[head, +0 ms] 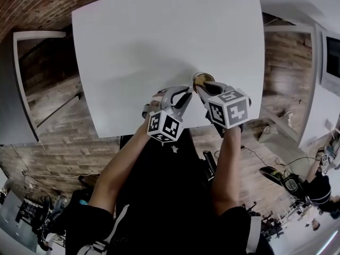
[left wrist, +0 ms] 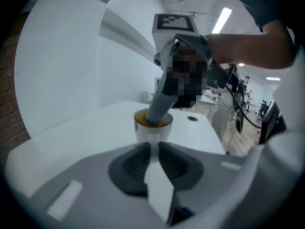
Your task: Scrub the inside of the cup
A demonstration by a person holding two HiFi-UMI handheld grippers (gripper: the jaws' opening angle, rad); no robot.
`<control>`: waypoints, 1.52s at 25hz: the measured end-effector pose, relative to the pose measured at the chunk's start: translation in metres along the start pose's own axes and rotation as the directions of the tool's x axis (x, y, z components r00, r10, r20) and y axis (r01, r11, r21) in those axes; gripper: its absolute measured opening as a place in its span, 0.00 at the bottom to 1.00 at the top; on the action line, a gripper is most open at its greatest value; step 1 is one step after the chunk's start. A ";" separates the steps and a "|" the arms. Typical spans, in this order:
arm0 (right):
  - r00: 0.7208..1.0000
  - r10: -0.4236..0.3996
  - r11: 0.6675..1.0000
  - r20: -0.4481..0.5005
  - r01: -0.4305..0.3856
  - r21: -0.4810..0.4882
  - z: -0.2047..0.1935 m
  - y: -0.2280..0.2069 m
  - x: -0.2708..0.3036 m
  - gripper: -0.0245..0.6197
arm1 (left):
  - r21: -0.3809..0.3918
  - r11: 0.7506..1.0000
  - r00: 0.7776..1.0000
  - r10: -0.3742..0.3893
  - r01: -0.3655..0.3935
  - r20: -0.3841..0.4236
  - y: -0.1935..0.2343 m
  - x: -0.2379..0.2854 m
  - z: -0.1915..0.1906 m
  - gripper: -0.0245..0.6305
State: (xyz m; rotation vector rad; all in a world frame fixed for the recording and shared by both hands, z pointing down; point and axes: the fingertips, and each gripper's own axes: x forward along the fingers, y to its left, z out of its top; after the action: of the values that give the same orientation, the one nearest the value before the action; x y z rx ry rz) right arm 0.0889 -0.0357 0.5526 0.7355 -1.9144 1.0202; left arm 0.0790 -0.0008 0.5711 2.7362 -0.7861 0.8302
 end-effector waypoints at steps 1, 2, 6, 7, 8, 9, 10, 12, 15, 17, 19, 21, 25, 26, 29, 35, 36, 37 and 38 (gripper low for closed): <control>1.000 -0.013 1.000 -0.023 0.013 -0.013 -0.002 -0.001 0.003 0.10 | -0.001 1.000 1.000 0.000 0.000 0.000 0.000 0.000 0.000 0.13; 0.999 -0.027 0.999 -0.044 0.026 -0.024 -0.003 -0.003 0.006 0.10 | -0.001 1.000 1.000 0.001 -0.001 0.000 0.000 0.000 0.000 0.13; 0.993 -0.065 0.996 -0.098 0.059 -0.061 -0.005 -0.006 0.014 0.10 | 0.003 1.000 1.000 0.002 -0.002 -0.002 0.001 -0.001 -0.001 0.13; 0.991 -0.074 0.995 -0.111 0.066 -0.073 -0.005 -0.005 0.016 0.10 | 0.005 1.000 1.000 0.003 -0.003 -0.003 0.001 -0.001 -0.001 0.13; 0.989 -0.079 0.994 -0.125 0.069 -0.084 -0.004 -0.005 0.017 0.10 | 0.005 1.000 1.000 0.004 -0.004 -0.004 0.001 -0.001 -0.001 0.13; 0.987 -0.079 0.993 -0.138 0.067 -0.093 -0.004 -0.005 0.018 0.10 | 0.006 1.000 1.000 0.005 -0.005 -0.006 0.001 -0.001 -0.001 0.13; 0.986 -0.074 0.993 -0.148 0.060 -0.099 -0.004 -0.004 0.018 0.10 | 0.005 1.000 1.000 0.007 -0.007 -0.007 0.001 0.000 -0.001 0.13; 0.987 -0.048 0.995 -0.151 0.034 -0.094 -0.005 -0.004 0.015 0.10 | 0.002 1.000 1.000 0.011 -0.011 -0.009 0.001 0.001 -0.001 0.13; 0.994 0.007 0.996 -0.109 -0.016 -0.084 -0.004 0.005 0.005 0.10 | 0.002 1.000 1.000 0.014 -0.014 -0.014 0.002 0.000 -0.002 0.13; 0.997 0.014 0.994 -0.080 -0.022 -0.104 -0.002 0.011 -0.004 0.10 | 0.004 1.000 1.000 0.015 -0.015 -0.018 0.003 0.000 -0.004 0.13; 0.998 0.010 0.992 -0.058 -0.017 -0.125 -0.001 0.018 -0.013 0.10 | 0.012 1.000 0.999 0.020 -0.020 -0.027 0.004 0.000 -0.006 0.13; 1.000 -0.002 0.991 -0.029 -0.002 -0.133 0.001 0.022 -0.024 0.10 | 0.014 1.000 0.999 0.027 -0.027 -0.037 0.003 0.000 -0.007 0.13; 0.999 -0.006 0.993 0.052 0.012 -0.114 0.008 0.032 -0.050 0.10 | 0.009 1.000 0.998 0.030 -0.029 -0.048 0.005 0.000 -0.008 0.13; 0.997 -0.003 0.994 0.082 0.012 -0.110 0.010 0.035 -0.058 0.10 | 0.008 1.000 0.998 0.029 -0.029 -0.051 0.005 0.000 -0.009 0.13; 0.973 -0.063 0.983 0.220 0.099 -0.156 0.017 0.039 -0.089 0.10 | 0.018 0.999 0.996 0.050 -0.049 -0.076 0.005 -0.002 -0.011 0.13; 0.834 -0.121 0.959 0.538 0.238 -0.153 0.023 0.049 -0.145 0.10 | 0.008 0.996 0.993 0.088 -0.088 -0.073 0.005 -0.016 -0.004 0.15; 0.802 -0.132 0.960 0.582 0.250 -0.127 0.022 0.049 -0.153 0.10 | 0.006 0.996 0.994 0.089 -0.088 -0.063 0.005 -0.021 0.000 0.15; 0.768 -0.148 0.958 0.623 0.268 -0.104 0.021 0.050 -0.160 0.10 | 0.001 0.996 0.995 0.089 -0.089 -0.051 0.004 -0.027 0.005 0.15; 0.734 -0.164 0.954 0.659 0.287 -0.083 0.020 0.052 -0.169 0.10 | -0.007 0.996 0.995 0.091 -0.091 -0.037 0.003 -0.035 0.010 0.15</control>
State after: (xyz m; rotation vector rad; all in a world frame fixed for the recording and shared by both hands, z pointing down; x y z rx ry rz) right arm 0.1227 -0.0086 0.3805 1.3047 -2.3752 0.4391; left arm 0.0574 0.0090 0.5426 2.6872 -0.9110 0.8903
